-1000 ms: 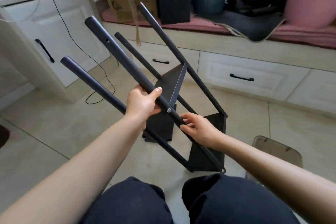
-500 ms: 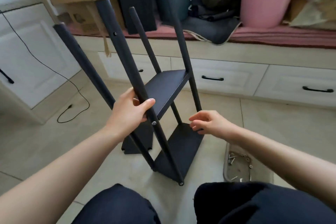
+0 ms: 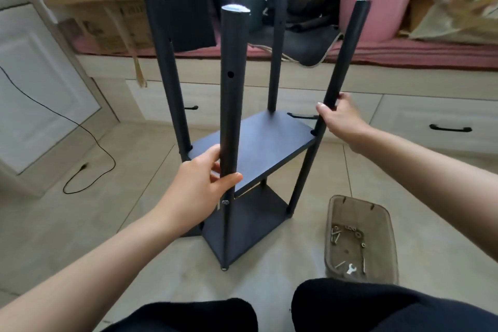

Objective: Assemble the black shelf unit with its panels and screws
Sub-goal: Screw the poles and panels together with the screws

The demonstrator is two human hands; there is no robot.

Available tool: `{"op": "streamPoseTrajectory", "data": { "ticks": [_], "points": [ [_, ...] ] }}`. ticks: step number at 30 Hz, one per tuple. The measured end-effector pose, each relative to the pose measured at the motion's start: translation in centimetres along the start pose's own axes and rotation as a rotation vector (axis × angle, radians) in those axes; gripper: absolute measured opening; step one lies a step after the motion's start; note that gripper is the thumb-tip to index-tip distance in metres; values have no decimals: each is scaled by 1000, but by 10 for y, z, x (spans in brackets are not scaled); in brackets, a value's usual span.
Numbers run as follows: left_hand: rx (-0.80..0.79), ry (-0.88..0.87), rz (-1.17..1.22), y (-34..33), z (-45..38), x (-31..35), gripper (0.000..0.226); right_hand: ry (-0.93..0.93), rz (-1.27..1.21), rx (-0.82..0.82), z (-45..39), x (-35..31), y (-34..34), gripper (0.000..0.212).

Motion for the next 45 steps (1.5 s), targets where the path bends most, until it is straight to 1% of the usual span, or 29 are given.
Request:
{"op": "streamPoseTrajectory", "data": {
  "ticks": [5,9,16,19,24,27,30,33,38,43,45],
  "points": [
    [-18,3,-9,5,-3,-2,24,-72,-47,28,-7,3,6,23],
    [-13,9,-14,7,-3,-5,26,-85,-95,44,3,3,13,15],
    [13,38,31,16,-9,-13,26,-46,-87,63,21,11,25,19],
    [57,50,27,23,-13,-19,29,-26,-104,46,31,15,29,18],
    [134,50,-5,36,-18,-28,33,36,-96,-20,56,18,36,16],
    [147,42,-48,42,-21,-32,29,52,-69,-73,72,18,39,18],
    [172,51,-60,44,-25,-37,19,91,8,-122,85,13,40,23],
    [192,70,-68,46,-31,-41,19,114,51,-162,96,11,41,30],
    [191,60,-76,42,-38,-41,22,110,37,-160,109,16,47,22],
    [179,55,-99,38,-48,-36,21,109,-5,-161,119,20,55,20],
    [182,55,-98,35,-53,-34,24,136,-8,-145,120,21,60,22]
  ]
}}
Point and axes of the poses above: each hand's wrist, its own z-axis away from the middle knuckle, its own y-axis out of the back of the hand, x = y × z, the point moved 7 cm from there along -z, towards the middle knuckle, and after that the axes turned 6 degrees about -y, right-handed, at the moved point
